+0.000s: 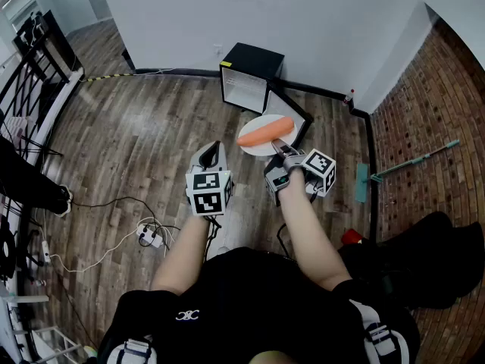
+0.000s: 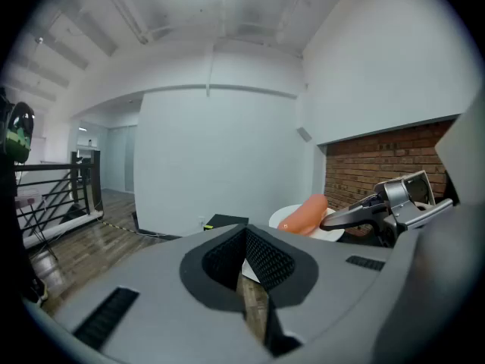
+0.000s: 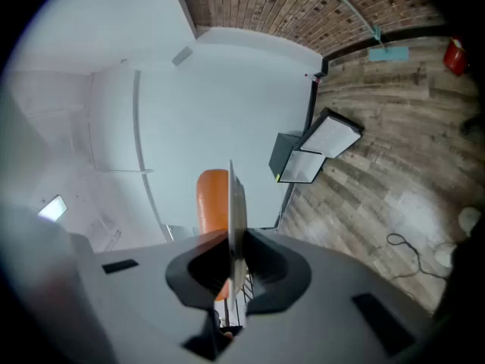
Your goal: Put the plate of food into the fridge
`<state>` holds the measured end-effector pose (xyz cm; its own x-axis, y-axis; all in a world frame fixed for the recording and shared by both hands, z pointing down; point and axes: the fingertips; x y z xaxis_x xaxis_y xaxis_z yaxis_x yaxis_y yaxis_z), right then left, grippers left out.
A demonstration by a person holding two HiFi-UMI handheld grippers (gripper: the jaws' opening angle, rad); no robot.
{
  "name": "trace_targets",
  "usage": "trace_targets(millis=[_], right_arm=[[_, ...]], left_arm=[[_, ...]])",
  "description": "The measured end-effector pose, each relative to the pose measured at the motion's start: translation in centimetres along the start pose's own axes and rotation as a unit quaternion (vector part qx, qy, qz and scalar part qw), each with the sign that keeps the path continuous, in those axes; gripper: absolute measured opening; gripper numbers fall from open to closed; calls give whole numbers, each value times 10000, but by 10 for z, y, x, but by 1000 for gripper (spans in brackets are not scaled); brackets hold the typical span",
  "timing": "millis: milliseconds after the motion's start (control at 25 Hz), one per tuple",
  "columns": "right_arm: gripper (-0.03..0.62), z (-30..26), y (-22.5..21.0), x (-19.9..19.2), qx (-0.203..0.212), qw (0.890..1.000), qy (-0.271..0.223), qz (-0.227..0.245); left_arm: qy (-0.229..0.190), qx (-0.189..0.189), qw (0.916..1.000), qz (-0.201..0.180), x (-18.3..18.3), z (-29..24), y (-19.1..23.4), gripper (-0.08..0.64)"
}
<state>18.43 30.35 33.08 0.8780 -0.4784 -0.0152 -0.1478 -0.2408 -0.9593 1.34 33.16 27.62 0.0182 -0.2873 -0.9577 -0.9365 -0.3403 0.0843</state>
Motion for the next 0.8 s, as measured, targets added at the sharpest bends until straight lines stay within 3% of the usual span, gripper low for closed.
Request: trace_targets(millis=[800], right_arm=[[41,-12,-13,-9,-176,9996,-38,-215]], left_arm=[[201,-87,9998,-14,-11,-7,14,-6]])
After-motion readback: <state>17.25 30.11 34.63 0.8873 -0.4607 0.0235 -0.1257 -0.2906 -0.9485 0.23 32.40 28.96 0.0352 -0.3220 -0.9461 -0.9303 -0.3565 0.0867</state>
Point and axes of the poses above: the fingertips, and each gripper's own axes: z backward along the fingers, y to its left, x out of its top, and after that the axes turned 5 degrees about -x, right-handed
